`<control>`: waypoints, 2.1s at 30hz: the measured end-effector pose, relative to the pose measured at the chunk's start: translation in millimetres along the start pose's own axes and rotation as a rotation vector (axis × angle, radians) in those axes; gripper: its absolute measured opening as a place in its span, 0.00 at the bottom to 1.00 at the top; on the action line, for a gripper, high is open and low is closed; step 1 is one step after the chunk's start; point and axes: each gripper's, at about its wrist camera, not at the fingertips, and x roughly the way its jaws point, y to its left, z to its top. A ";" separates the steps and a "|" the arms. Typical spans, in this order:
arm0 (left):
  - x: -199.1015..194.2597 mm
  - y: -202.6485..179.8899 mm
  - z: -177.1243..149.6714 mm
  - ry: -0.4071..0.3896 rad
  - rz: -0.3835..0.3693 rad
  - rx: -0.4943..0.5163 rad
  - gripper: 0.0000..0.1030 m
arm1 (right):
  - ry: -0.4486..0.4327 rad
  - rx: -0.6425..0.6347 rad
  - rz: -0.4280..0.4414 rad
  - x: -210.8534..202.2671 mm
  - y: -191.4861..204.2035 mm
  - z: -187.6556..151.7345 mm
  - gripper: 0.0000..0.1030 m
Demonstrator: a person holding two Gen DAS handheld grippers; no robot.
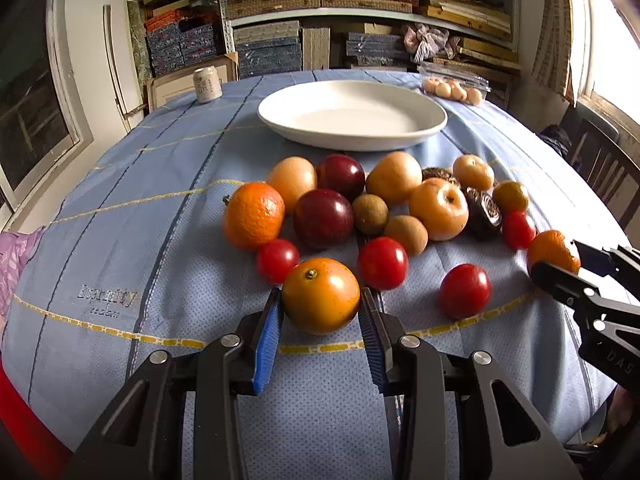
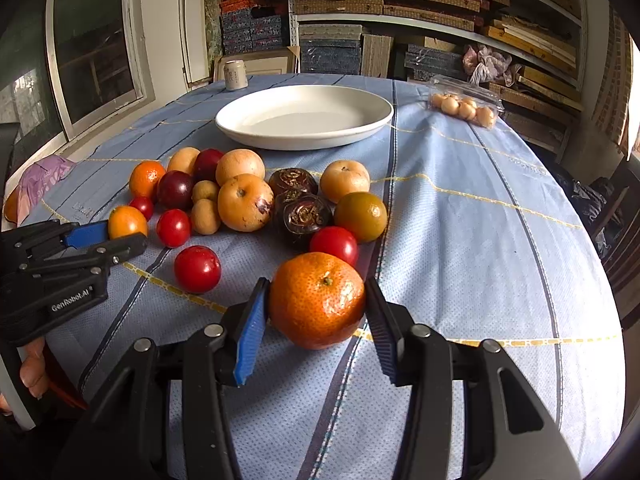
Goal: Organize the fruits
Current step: 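Grasp a mandarin with the right gripper while the left gripper grasps another mandarin, then carry both mandarins onto the white plate and open both grippers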
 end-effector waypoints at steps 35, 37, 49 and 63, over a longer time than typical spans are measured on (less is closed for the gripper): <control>47.0 17.6 160.9 -0.064 -0.061 0.001 0.37 | -0.051 -0.021 0.058 39.5 -39.9 180.0 0.45; 72.4 18.6 184.7 -0.042 -0.066 -0.004 0.37 | -0.020 -0.010 0.052 73.9 -46.9 205.3 0.45; 188.3 30.2 247.5 0.101 -0.032 -0.013 0.37 | 0.157 -0.043 -0.004 219.8 -44.8 258.7 0.45; 116.0 53.5 236.1 0.029 -0.014 -0.098 0.76 | 0.014 0.002 -0.025 131.2 -52.0 235.4 0.66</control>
